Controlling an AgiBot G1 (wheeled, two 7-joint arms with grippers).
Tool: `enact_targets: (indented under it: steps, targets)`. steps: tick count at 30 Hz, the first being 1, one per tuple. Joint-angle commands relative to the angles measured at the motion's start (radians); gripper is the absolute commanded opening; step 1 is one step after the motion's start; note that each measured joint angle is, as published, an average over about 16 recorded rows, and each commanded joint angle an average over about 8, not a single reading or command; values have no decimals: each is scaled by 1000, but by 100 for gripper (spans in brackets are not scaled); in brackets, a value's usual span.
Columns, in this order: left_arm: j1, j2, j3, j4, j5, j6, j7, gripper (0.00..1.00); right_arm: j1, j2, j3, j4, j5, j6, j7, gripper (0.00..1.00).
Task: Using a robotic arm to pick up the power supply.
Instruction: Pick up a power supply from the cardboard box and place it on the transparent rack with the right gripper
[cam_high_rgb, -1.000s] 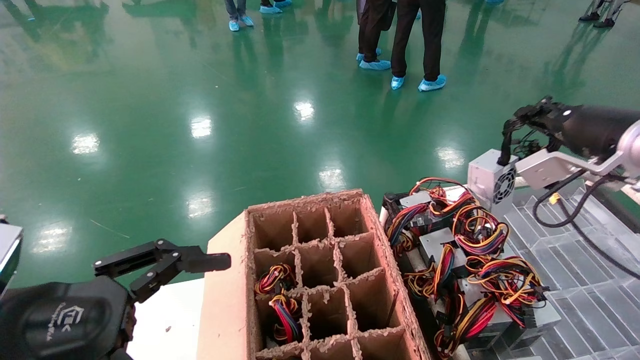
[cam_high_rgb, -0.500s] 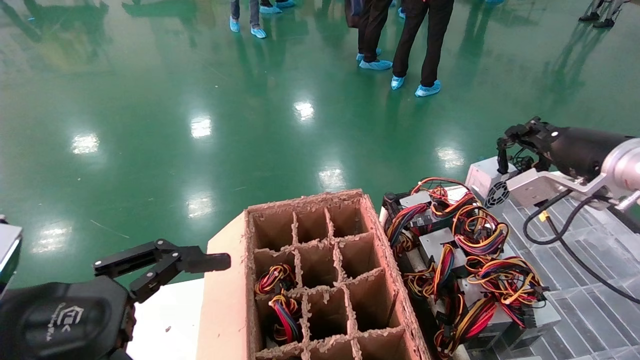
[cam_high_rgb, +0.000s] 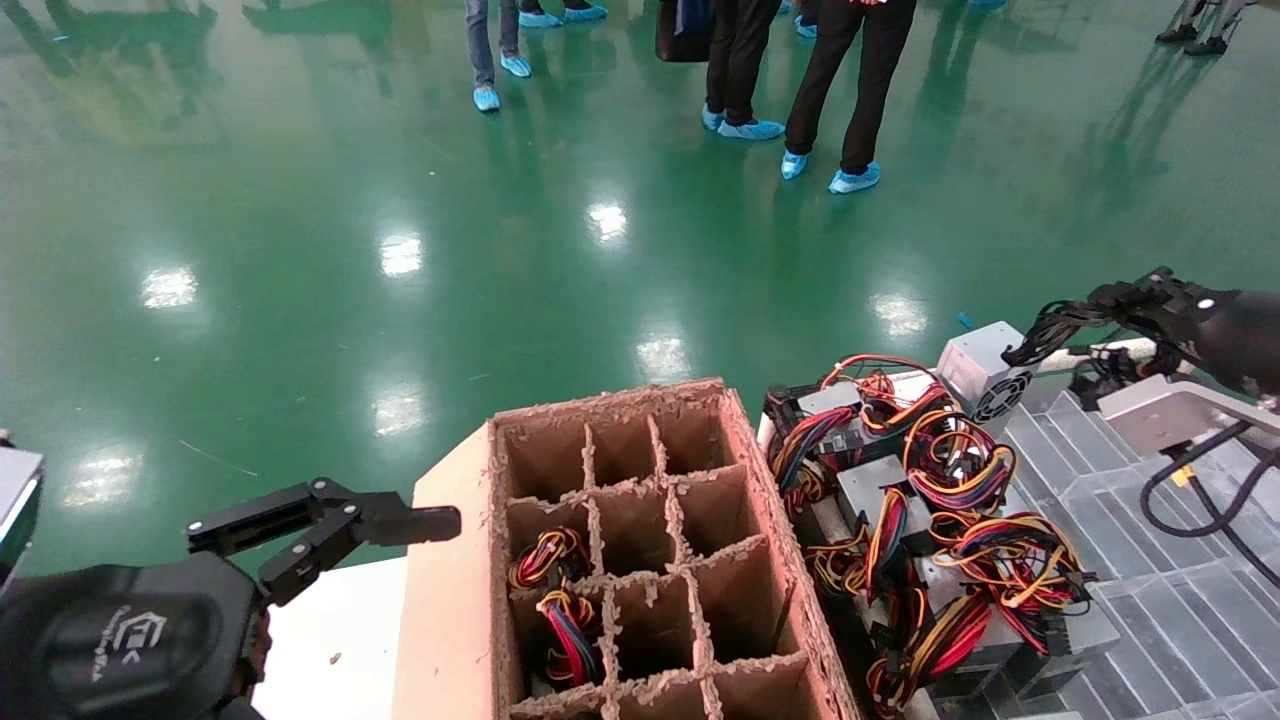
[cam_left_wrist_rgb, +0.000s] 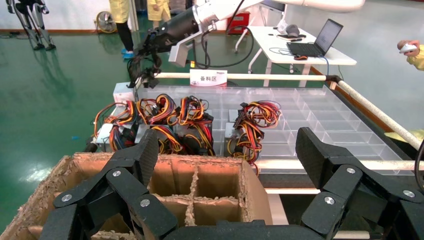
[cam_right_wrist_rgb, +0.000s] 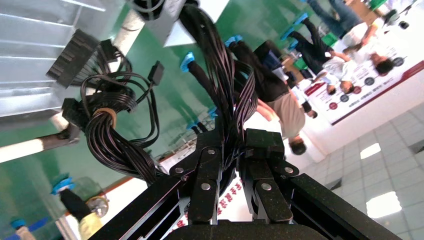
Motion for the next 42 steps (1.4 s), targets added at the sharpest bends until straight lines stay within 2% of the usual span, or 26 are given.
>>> enact_targets:
  steps: [1,19,27,42]
  targets:
    - [0,0,0,0,0,0,0,100,-7,13,2,1,14,3,-7,0]
    - [0,0,0,0,0,0,0,100,-54,106,22,-3,169,3,-141,0]
    - [0,0,1,0,0,0,0,100,-39,67,30,-96,188,24,-205,0]
    - [0,0,1,0,-1,0,0,100,-5,12,42,-221,235,7,-328,0]
